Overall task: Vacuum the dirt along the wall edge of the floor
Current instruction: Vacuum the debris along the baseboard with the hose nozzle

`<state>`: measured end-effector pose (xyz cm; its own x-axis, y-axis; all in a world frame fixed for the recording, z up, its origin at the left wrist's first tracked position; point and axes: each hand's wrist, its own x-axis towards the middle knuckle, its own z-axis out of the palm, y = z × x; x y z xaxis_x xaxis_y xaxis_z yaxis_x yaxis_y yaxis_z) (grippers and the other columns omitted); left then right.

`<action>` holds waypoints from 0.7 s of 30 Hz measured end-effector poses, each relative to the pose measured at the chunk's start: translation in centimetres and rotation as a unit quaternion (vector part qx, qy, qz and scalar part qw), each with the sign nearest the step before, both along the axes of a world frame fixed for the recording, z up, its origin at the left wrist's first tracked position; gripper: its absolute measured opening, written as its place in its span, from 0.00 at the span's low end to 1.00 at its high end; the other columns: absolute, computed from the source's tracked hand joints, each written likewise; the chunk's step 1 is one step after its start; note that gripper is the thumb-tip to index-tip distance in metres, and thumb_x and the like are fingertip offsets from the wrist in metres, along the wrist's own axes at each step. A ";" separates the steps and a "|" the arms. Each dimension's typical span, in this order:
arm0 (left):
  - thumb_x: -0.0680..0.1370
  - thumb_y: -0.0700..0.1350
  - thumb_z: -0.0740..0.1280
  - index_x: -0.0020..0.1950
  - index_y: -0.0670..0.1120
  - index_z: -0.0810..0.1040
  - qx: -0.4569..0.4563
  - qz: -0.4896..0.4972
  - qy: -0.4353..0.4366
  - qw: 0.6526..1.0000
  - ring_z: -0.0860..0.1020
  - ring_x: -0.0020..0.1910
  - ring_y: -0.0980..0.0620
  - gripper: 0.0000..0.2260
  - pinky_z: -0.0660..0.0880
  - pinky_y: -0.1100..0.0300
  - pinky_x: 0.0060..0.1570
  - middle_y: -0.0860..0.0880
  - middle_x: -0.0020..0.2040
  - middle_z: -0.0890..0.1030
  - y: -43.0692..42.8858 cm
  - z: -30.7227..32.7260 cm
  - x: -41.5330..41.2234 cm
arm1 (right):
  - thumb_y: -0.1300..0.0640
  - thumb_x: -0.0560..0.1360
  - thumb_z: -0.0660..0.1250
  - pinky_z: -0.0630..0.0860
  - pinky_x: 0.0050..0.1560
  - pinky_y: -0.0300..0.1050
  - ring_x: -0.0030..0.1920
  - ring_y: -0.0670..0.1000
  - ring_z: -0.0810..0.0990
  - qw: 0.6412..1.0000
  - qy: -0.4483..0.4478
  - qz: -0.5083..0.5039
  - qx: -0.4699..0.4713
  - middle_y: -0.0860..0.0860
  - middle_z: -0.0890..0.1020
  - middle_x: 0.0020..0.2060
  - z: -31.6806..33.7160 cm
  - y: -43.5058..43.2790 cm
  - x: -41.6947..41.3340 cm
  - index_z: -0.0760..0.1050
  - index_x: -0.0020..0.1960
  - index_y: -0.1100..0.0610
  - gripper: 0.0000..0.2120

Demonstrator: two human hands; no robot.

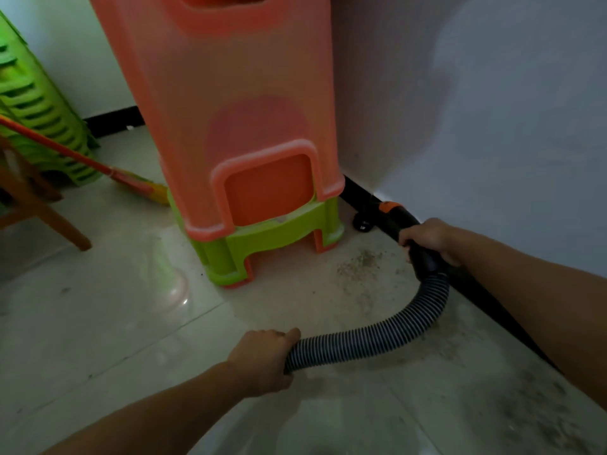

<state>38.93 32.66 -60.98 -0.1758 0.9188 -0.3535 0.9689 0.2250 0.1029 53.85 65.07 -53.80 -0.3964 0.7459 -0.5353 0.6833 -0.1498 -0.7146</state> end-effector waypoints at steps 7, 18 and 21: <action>0.69 0.51 0.69 0.51 0.54 0.70 -0.022 0.112 -0.028 0.993 0.77 0.46 0.51 0.13 0.70 0.61 0.40 0.53 0.44 0.75 -1.6 1.3 -2.2 | 0.63 0.73 0.70 0.81 0.33 0.53 0.28 0.58 0.81 0.999 0.026 -0.022 -0.014 0.62 0.82 0.32 -0.8 -0.5 -1.0 0.69 0.66 0.69 0.25; 0.68 0.51 0.70 0.52 0.52 0.71 -0.042 0.053 -0.012 0.998 0.75 0.43 0.50 0.15 0.69 0.59 0.38 0.50 0.46 0.79 0.5 1.5 -1.5 | 0.62 0.70 0.68 0.79 0.29 0.45 0.25 0.54 0.80 0.991 -0.030 0.048 -0.123 0.58 0.81 0.29 0.3 -0.6 3.1 0.74 0.38 0.63 0.05; 0.67 0.52 0.71 0.53 0.52 0.72 -0.060 0.036 -0.020 0.997 0.77 0.45 0.50 0.17 0.71 0.59 0.39 0.51 0.46 0.79 1.3 1.4 -0.8 | 0.63 0.69 0.67 0.78 0.29 0.44 0.25 0.53 0.79 0.993 -0.043 0.051 -0.098 0.58 0.80 0.28 0.6 -0.5 4.7 0.74 0.36 0.62 0.05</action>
<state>38.15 33.93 -59.58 -0.2235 0.8550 -0.4681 0.9455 0.3069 0.1091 58.53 64.61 -53.17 -0.4108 0.5826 -0.7013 0.7590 -0.2076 -0.6171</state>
